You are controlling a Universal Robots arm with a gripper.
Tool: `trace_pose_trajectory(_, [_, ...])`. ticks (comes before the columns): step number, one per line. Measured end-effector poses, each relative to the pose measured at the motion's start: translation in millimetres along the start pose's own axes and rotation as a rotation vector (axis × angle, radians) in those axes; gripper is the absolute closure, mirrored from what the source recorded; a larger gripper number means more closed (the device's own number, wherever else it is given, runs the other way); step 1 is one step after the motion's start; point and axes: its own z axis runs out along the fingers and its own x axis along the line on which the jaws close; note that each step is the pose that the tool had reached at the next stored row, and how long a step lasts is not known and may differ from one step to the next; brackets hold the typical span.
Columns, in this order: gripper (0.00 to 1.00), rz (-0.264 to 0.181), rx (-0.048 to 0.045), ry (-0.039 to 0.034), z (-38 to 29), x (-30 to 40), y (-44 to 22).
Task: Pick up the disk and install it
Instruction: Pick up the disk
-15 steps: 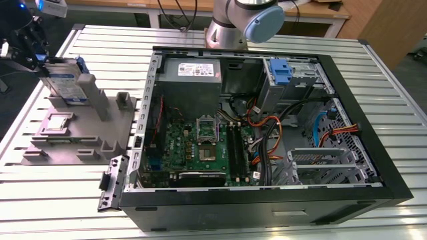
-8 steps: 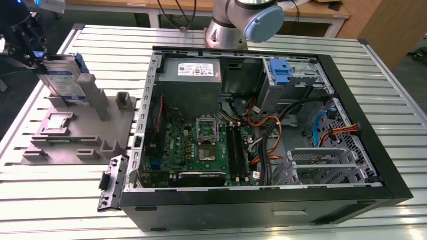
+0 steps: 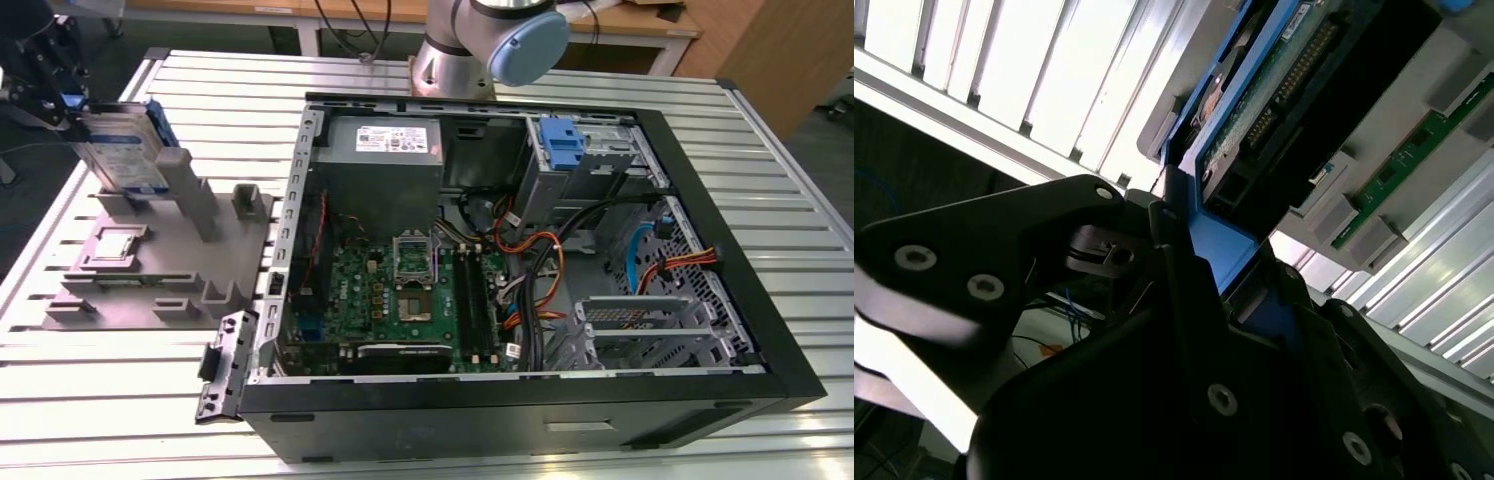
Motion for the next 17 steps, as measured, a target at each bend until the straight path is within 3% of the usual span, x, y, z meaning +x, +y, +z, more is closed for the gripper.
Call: trace_pose_trajectory(17, [0.63,0.000,0.0000,0.0000,-16.0,-1.1,0.6])
